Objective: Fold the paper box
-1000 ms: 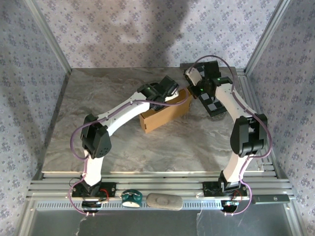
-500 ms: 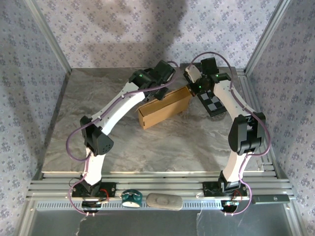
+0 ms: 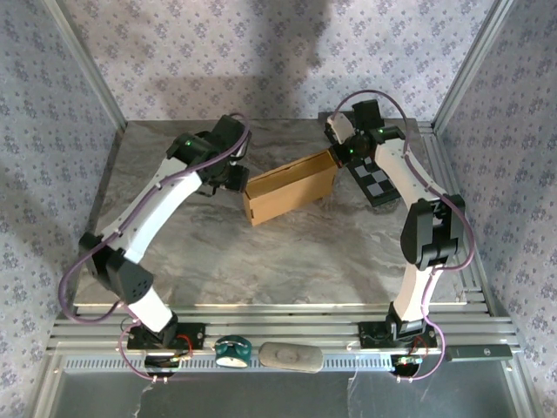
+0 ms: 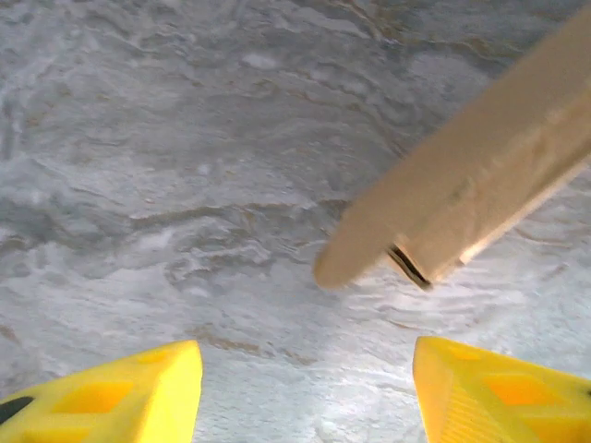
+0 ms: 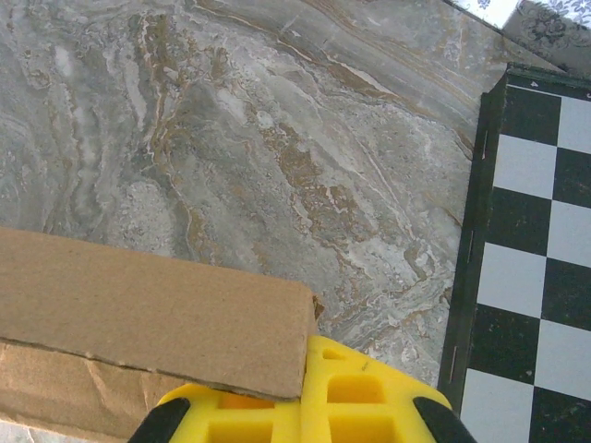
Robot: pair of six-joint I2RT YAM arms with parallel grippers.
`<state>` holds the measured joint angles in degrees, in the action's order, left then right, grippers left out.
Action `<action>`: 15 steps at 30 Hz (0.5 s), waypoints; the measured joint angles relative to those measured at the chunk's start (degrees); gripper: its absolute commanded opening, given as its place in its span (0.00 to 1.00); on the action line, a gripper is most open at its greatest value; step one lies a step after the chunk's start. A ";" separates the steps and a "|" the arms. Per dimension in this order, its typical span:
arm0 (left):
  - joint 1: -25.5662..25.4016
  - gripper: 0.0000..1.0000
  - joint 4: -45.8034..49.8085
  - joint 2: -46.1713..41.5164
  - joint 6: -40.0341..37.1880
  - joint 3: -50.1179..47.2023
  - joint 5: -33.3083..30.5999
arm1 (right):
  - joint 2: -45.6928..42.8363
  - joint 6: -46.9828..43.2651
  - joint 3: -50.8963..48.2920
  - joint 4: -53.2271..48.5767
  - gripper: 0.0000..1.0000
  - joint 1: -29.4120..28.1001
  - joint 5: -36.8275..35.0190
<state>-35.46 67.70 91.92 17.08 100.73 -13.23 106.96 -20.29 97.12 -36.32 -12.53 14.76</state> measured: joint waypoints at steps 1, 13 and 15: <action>-0.02 0.62 -0.68 -1.01 0.02 -1.42 1.05 | 0.00 0.02 0.02 -0.02 0.00 0.00 0.00; 4.04 0.56 -5.66 4.66 -1.09 -2.38 8.26 | 0.70 1.14 1.31 -1.31 0.00 0.00 0.02; 4.24 0.52 -6.23 6.32 -1.38 -1.92 8.98 | 1.01 1.73 1.79 -1.70 0.00 0.00 0.02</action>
<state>-31.22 61.47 98.24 15.70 98.80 -4.25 107.96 -18.57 98.91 -38.02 -12.53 14.79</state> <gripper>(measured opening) 0.548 0.039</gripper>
